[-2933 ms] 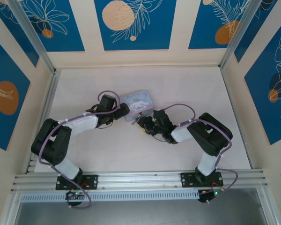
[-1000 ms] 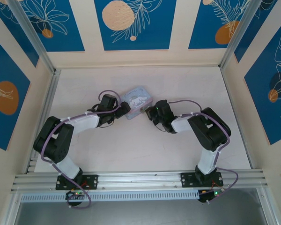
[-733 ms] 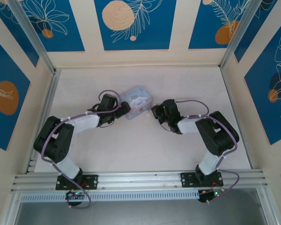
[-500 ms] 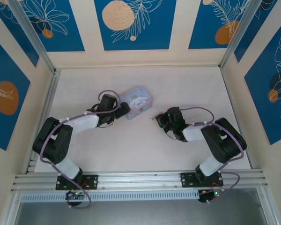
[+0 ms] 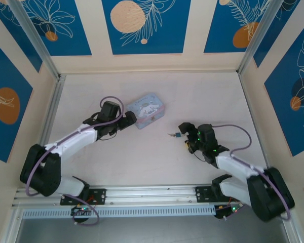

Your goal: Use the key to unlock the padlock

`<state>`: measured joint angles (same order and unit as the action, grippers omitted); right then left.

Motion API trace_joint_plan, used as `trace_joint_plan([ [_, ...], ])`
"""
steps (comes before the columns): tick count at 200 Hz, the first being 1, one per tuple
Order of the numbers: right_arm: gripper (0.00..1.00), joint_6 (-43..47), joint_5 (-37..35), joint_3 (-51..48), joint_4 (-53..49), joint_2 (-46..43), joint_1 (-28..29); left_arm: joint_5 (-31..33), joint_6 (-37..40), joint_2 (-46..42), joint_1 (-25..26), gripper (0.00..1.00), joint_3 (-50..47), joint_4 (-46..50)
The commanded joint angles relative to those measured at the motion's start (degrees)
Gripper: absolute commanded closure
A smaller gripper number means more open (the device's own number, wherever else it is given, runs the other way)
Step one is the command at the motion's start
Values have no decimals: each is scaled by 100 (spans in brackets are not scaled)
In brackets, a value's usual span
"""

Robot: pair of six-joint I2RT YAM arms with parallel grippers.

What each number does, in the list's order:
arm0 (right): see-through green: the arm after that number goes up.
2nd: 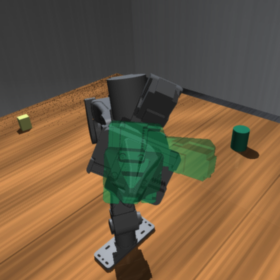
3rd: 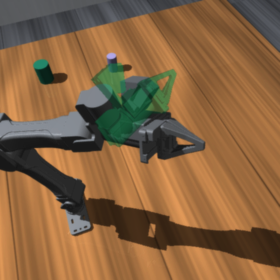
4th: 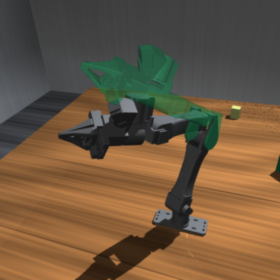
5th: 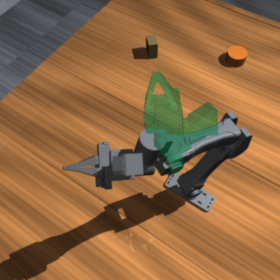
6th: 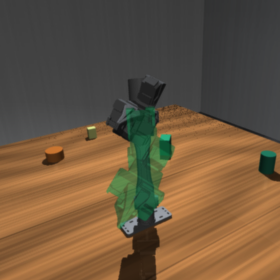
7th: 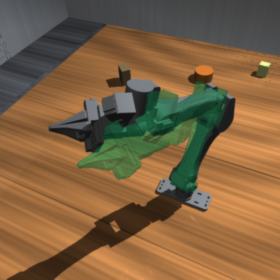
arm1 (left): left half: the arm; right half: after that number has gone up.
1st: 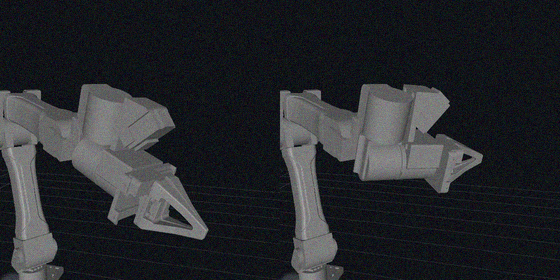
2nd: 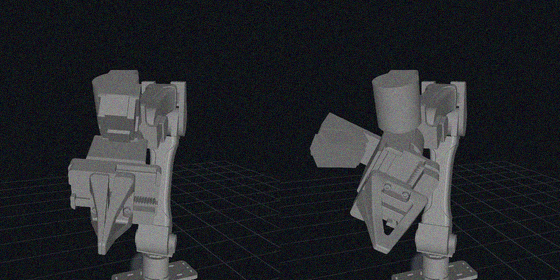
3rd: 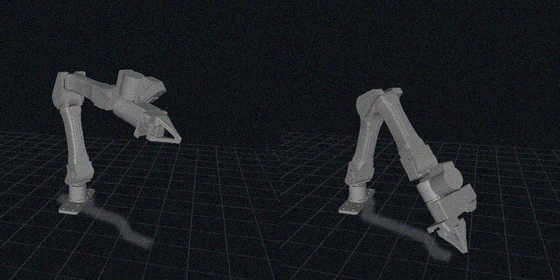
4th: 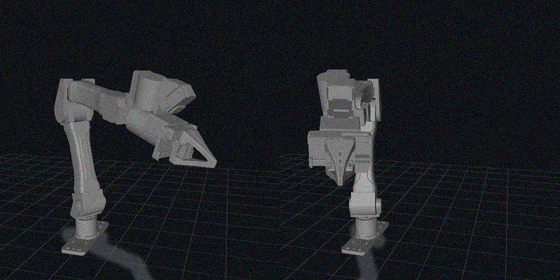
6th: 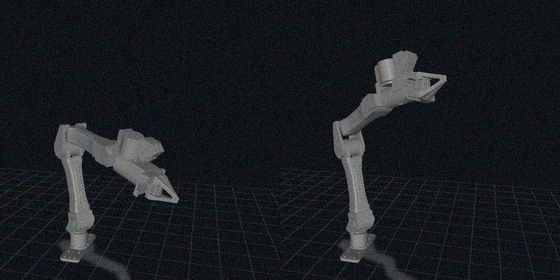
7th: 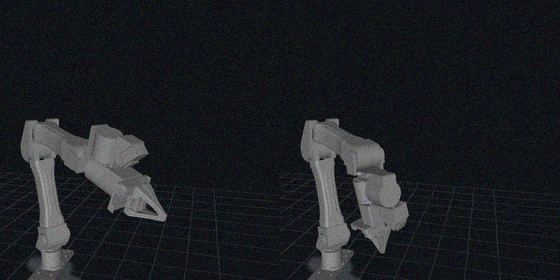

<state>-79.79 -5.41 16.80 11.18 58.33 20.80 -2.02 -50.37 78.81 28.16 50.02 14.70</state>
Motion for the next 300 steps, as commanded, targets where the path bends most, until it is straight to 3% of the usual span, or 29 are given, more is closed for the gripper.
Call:
trace_joint_plan([
  [1,0,310,-15,4,-1706,-1131,-287,313,383,-505,40,0,185,579],
  [29,0,1318,-5,672,-2999,-2063,-851,1171,1003,-1177,23,0,324,952],
  [59,0,2591,-265,1837,-3803,-1485,-1485,2471,1917,-1920,-1,0,133,871],
  [82,0,3334,-1432,2398,-3824,-775,-1578,3438,2849,-2573,-19,0,-518,50],
  [104,0,4326,-2458,2291,-2858,-361,-1553,3968,3780,-2956,-132,0,-1067,-700],
  [142,0,5695,-2706,1832,-990,340,-1605,3787,4480,-2996,-765,0,-1793,-1633],
  [177,1,6592,-2705,1143,1037,1128,-1636,3280,4595,-2735,-1546,0,-2387,-2632],
  [212,0,7101,-2220,569,2708,1845,-1696,2798,4593,-2001,-2193,0,-2814,-3641],
  [229,0,7058,-1815,413,3262,2091,-1736,2305,4561,-1617,-2283,0,-2903,-4179],
  [242,0,7261,-1582,257,4225,2576,-1707,2130,4598,-1235,-2282,0,-3026,-4848],
  [251,0,7456,-1075,449,3767,2731,-1693,2060,4668,-900,-2285,0,-3038,-5211],
  [261,0,7478,-793,460,4407,3108,-1771,1955,4786,-495,-2280,0,-2992,-5432],
  [270,0,7280,-552,680,3365,2822,-1990,1907,4862,-182,-2280,0,-3025,-5756],
  [275,1,7254,-345,662,3649,2862,-2075,1881,4869,-62,-2288,0,-3041,-5932],
  [300,1,7302,-493,573,3850,2942,-1980,1552,5010,638,-2291,0,-2860,-6324],
])
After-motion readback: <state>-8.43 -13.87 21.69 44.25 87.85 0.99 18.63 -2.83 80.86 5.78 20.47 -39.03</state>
